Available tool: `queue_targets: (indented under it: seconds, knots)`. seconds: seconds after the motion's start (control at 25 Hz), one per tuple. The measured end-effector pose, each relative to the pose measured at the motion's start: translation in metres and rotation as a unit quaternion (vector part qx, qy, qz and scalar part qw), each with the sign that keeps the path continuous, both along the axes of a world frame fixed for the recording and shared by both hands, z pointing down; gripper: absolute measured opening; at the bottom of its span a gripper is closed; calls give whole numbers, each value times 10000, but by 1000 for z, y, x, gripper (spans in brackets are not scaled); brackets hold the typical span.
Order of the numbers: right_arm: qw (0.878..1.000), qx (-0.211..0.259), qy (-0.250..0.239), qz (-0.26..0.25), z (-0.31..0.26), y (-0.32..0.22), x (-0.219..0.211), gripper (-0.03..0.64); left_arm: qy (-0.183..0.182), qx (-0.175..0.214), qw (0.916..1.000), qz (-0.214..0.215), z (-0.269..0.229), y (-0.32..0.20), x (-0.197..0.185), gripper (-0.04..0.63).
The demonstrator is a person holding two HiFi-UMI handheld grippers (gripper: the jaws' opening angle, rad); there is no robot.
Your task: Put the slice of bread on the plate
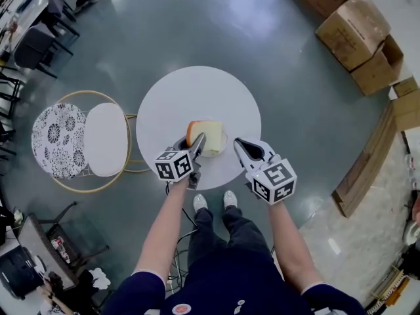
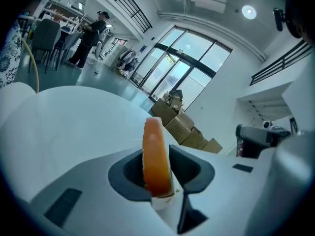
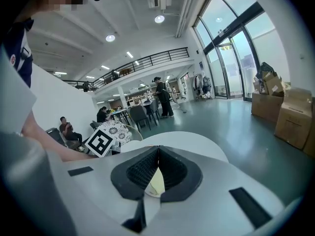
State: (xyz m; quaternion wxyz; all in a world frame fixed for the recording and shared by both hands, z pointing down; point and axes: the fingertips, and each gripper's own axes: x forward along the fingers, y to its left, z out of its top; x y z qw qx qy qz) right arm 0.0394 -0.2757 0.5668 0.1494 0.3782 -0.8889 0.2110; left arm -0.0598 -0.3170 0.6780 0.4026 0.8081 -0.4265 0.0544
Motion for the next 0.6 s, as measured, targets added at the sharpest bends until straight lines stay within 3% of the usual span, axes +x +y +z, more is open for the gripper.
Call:
queue_targets:
  seconds: [0.6]
  knots:
    - [10000, -48, -21, -62, 4, 2, -9, 6, -587, -14, 9982, -138, 20, -4, -17, 126]
